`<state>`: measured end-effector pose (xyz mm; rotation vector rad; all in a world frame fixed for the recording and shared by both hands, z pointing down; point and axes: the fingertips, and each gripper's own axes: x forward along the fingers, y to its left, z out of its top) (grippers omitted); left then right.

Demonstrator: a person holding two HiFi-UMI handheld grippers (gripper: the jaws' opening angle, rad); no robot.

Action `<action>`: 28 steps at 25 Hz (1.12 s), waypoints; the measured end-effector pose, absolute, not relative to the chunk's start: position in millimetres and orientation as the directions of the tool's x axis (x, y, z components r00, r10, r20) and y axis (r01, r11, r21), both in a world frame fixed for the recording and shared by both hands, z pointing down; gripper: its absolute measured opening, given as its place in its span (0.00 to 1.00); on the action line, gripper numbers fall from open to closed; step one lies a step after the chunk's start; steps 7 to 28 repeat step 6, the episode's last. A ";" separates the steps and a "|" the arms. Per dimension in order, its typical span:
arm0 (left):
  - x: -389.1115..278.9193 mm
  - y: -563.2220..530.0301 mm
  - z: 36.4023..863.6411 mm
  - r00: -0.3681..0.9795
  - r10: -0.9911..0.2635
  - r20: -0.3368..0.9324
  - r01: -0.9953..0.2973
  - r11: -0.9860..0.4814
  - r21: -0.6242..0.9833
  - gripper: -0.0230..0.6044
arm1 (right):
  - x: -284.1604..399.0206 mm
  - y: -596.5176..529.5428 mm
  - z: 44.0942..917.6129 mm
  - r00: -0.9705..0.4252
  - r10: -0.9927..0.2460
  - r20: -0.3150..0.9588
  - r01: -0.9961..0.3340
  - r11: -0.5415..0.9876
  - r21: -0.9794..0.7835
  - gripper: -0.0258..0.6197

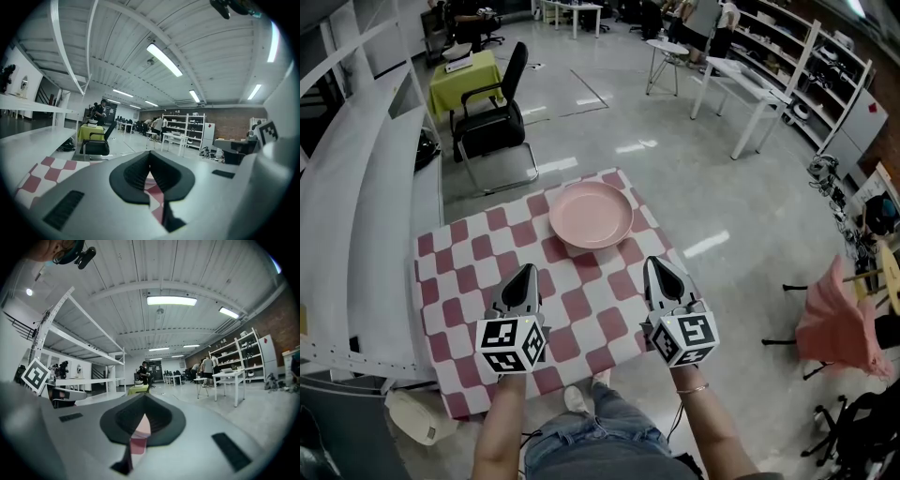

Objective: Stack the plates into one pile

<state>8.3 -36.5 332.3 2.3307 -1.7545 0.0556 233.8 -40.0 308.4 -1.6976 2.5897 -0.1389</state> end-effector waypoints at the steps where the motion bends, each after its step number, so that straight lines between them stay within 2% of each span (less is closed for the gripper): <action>1: 8.1 -35.2 332.2 0.286 -0.944 0.163 -0.952 -0.261 0.158 0.06 | 233.7 -38.5 308.1 -0.400 -0.917 0.011 -0.913 0.397 -0.099 0.05; 28: 4.2 -28.9 335.2 0.285 -0.944 0.169 -0.952 -0.258 0.163 0.06 | 231.5 -31.5 309.6 -0.401 -0.916 0.002 -0.911 0.398 -0.106 0.05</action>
